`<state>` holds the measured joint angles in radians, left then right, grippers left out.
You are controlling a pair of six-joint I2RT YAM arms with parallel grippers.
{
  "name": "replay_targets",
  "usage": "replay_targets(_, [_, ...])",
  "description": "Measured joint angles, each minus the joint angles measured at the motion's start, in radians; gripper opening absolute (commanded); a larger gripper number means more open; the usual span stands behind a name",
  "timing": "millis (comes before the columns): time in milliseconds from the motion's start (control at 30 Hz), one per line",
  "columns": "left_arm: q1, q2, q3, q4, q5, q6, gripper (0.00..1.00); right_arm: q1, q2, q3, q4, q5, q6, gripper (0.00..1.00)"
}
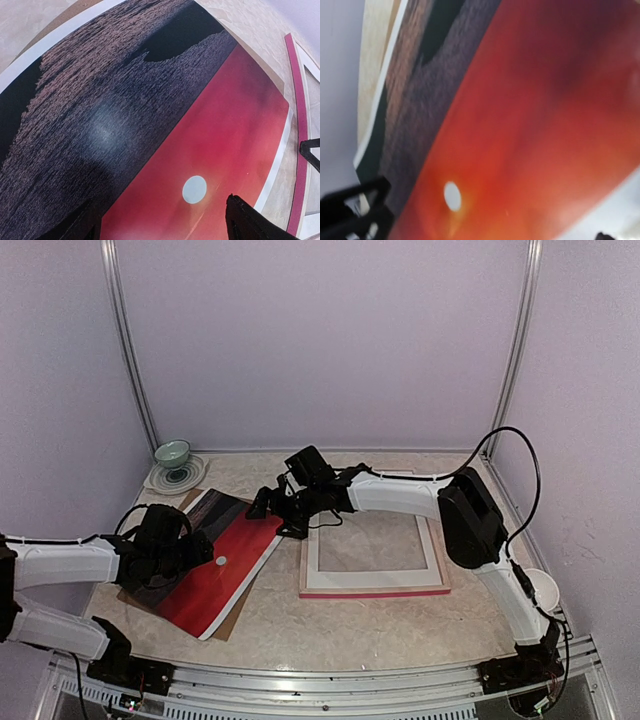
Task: Put the photo into the frame
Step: Pick up the photo from the backboard.
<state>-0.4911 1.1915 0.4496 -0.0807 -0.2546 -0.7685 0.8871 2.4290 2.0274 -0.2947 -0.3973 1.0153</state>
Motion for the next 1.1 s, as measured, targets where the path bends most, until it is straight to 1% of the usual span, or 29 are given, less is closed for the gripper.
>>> replay_targets(133, [0.002,0.0,-0.017,0.038,0.014,0.009,0.83,0.0,0.055,0.05,-0.008,0.004,0.056,0.99])
replay_targets(267, [0.002,0.009,-0.033,0.083,0.029,0.01,0.82,0.0,0.07,0.047,-0.036,0.027,0.103,0.99])
replay_targets(433, [0.006,0.032,-0.049,0.122,0.055,0.01,0.82,0.002,0.052,0.005,-0.018,0.06,0.147,0.99])
replay_targets(600, [0.008,0.048,-0.058,0.15,0.076,0.01,0.77,0.004,0.043,-0.012,-0.008,0.077,0.189,0.99])
replay_targets(1033, [0.008,0.087,-0.1,0.237,0.149,0.007,0.62,0.005,0.047,-0.011,0.017,0.095,0.287,0.99])
replay_targets(1100, [0.008,0.097,-0.101,0.253,0.159,0.007,0.61,0.005,0.049,-0.011,0.025,0.095,0.3,0.99])
